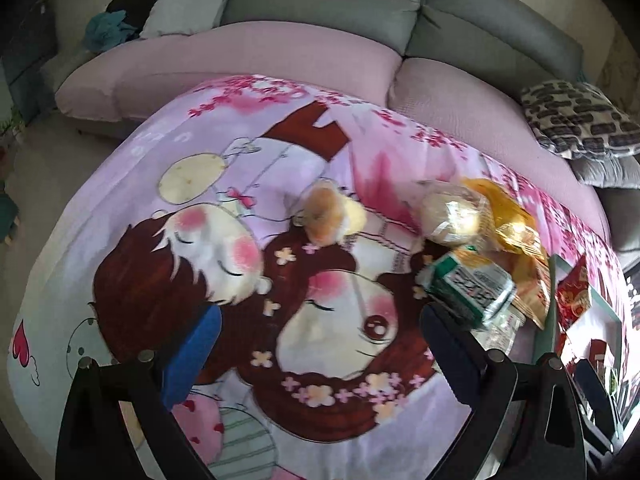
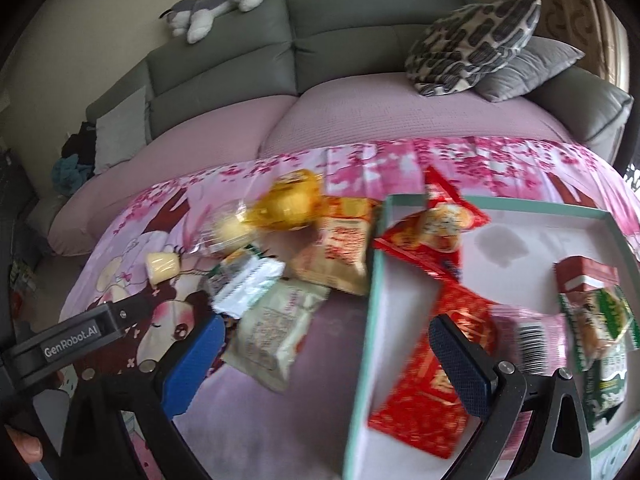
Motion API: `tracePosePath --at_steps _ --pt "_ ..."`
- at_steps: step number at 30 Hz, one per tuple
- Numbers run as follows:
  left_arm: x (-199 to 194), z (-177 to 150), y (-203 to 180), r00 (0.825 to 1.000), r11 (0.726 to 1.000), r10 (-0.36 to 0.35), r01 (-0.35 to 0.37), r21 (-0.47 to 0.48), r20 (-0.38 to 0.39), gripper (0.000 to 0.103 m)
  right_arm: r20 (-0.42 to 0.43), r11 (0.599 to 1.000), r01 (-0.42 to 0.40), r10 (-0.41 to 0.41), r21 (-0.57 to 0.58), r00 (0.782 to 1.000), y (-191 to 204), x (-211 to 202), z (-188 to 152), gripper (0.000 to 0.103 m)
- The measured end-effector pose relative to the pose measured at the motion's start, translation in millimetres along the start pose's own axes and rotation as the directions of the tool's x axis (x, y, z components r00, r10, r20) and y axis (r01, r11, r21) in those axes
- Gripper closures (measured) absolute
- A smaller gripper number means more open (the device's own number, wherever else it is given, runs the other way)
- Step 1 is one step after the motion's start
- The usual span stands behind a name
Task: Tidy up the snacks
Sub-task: 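Move both open tools back from the tray to the snack pile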
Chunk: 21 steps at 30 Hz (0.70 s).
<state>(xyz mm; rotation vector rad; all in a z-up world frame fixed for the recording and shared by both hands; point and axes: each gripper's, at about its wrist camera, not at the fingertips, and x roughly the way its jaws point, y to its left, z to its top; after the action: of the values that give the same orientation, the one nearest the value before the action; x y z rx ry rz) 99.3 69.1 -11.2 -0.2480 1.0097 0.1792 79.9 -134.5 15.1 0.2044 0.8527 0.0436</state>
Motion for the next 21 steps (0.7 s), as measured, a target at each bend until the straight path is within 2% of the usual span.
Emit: tracePosePath --at_steps 5,12,21 --pt "4 5 19 1.000 0.999 0.006 -0.006 -0.038 -0.010 0.004 -0.007 1.000 -0.011 0.011 -0.026 1.000 20 10 -2 0.002" --pt "11 13 27 1.000 0.999 -0.007 0.006 -0.054 -0.020 0.004 -0.037 0.998 -0.004 0.002 -0.058 0.999 36 25 -4 0.014" --pt "30 28 17 0.999 1.000 -0.014 0.014 -0.019 -0.047 0.004 -0.098 0.999 0.033 -0.037 -0.041 0.995 37 44 -5 0.026"
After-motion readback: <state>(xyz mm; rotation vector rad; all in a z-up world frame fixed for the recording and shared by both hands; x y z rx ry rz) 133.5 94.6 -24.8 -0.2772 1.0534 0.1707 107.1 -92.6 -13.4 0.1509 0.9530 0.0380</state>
